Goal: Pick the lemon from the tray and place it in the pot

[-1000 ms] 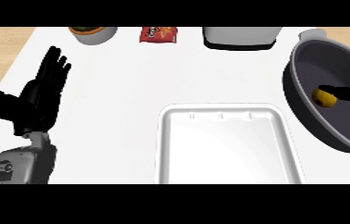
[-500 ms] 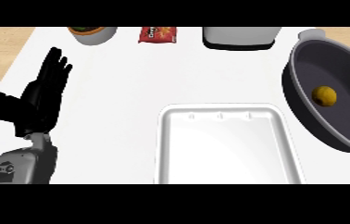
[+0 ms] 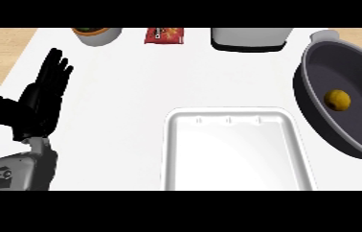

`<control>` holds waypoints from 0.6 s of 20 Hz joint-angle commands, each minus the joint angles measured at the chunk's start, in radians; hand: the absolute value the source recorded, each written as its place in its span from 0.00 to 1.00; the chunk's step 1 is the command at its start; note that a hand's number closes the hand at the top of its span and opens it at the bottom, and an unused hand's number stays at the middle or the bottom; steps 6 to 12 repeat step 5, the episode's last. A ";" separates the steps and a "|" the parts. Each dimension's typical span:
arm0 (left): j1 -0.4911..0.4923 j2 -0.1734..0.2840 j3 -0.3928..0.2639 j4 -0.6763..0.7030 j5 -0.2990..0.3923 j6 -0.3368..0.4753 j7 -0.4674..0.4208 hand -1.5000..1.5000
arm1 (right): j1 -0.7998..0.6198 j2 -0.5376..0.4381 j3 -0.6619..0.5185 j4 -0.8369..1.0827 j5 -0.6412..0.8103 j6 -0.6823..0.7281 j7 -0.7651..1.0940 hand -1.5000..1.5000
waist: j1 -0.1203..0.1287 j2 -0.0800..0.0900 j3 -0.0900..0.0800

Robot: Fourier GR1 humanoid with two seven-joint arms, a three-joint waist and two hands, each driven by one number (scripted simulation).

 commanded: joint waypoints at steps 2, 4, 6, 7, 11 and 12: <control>0.020 -0.015 -0.010 -0.007 -0.009 0.007 0.000 0.50 | 0.036 -0.033 0.007 0.000 -0.006 0.067 -0.066 0.00 | -0.004 -0.004 -0.001; -0.036 -0.017 -0.006 0.002 -0.011 0.031 0.042 0.50 | 0.045 -0.048 0.002 0.021 -0.008 0.097 -0.059 0.00 | -0.001 0.000 0.002; 0.032 0.001 0.010 -0.008 0.014 -0.020 -0.030 0.50 | 0.021 -0.084 -0.005 0.028 -0.014 0.098 -0.009 0.00 | 0.009 0.000 0.001; 0.032 0.001 0.010 -0.008 0.014 -0.020 -0.030 0.50 | 0.021 -0.084 -0.005 0.028 -0.014 0.098 -0.009 0.00 | 0.009 0.000 0.001; 0.032 0.001 0.010 -0.008 0.014 -0.020 -0.030 0.50 | 0.021 -0.084 -0.005 0.028 -0.014 0.098 -0.009 0.00 | 0.009 0.000 0.001; 0.032 0.001 0.010 -0.008 0.014 -0.020 -0.030 0.50 | 0.021 -0.084 -0.005 0.028 -0.014 0.098 -0.009 0.00 | 0.009 0.000 0.001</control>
